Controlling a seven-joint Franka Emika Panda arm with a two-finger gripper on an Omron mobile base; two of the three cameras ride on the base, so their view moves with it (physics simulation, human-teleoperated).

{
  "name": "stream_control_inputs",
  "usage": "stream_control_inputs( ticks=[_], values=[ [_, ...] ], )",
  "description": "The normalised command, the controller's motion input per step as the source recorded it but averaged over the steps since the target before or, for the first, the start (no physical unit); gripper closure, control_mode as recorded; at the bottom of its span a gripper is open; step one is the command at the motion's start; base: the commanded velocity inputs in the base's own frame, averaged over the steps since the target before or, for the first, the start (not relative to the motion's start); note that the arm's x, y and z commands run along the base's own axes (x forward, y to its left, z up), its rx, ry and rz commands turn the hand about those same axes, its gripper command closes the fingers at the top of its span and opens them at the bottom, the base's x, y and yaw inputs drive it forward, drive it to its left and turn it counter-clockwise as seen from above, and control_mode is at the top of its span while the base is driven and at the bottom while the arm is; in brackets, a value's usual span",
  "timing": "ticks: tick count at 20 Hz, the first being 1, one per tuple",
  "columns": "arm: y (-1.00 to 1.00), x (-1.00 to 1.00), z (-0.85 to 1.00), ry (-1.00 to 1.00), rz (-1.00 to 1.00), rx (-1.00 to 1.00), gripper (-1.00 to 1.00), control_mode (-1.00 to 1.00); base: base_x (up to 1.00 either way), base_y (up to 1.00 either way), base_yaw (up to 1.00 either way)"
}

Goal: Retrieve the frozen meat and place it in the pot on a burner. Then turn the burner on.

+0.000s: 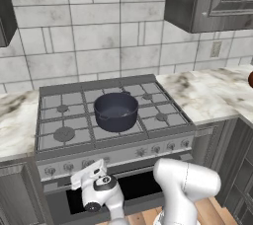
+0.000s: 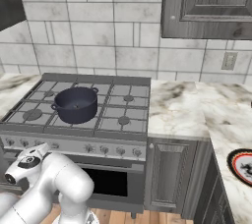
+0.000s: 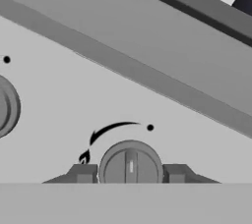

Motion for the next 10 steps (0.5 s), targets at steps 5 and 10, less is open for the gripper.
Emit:
stream_control_inputs(
  ticks=[5, 10],
  values=[
    [0.07, 0.00, -0.12, -0.08, 0.10, -0.26, 1.00, -1.00, 0.00, 0.00, 0.00],
    [0.09, 0.02, -0.12, -0.06, 0.09, -0.27, 1.00, -1.00, 0.00, 0.00, 0.00]
  ],
)
